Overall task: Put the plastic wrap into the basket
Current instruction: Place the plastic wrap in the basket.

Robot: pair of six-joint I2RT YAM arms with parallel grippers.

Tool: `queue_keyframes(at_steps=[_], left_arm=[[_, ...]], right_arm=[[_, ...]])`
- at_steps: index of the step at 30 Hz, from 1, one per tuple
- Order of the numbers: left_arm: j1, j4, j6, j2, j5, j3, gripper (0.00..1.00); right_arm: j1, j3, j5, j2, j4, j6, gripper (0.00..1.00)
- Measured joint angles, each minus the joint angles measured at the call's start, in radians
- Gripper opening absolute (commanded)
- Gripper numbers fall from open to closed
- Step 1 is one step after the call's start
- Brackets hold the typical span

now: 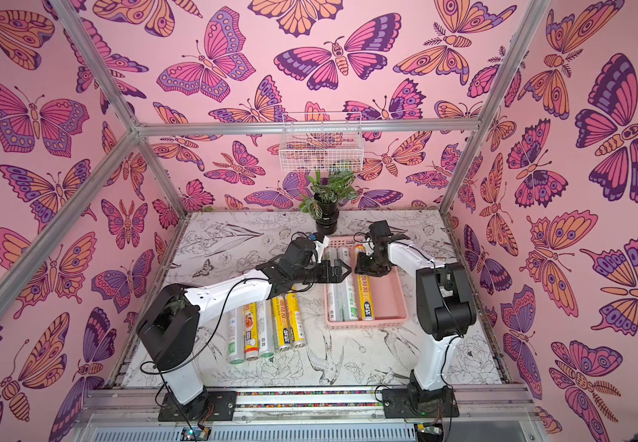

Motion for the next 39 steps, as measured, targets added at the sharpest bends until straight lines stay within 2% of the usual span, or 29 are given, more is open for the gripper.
queue_keyframes(at_steps=[29, 35, 39], left_arm=[[0.001, -0.003, 0.000, -0.003, 0.004, 0.000, 1.00], [0.002, -0.003, 0.000, -0.003, 0.004, 0.000, 1.00], [0.002, -0.003, 0.000, -0.003, 0.004, -0.001, 1.00]], right_arm=[[-0.003, 0.000, -0.025, 0.053, 0.023, 0.035, 0.50], [-0.004, 0.000, -0.026, 0.053, 0.024, 0.043, 0.50], [-0.004, 0.000, -0.030, 0.053, 0.024, 0.043, 0.46]])
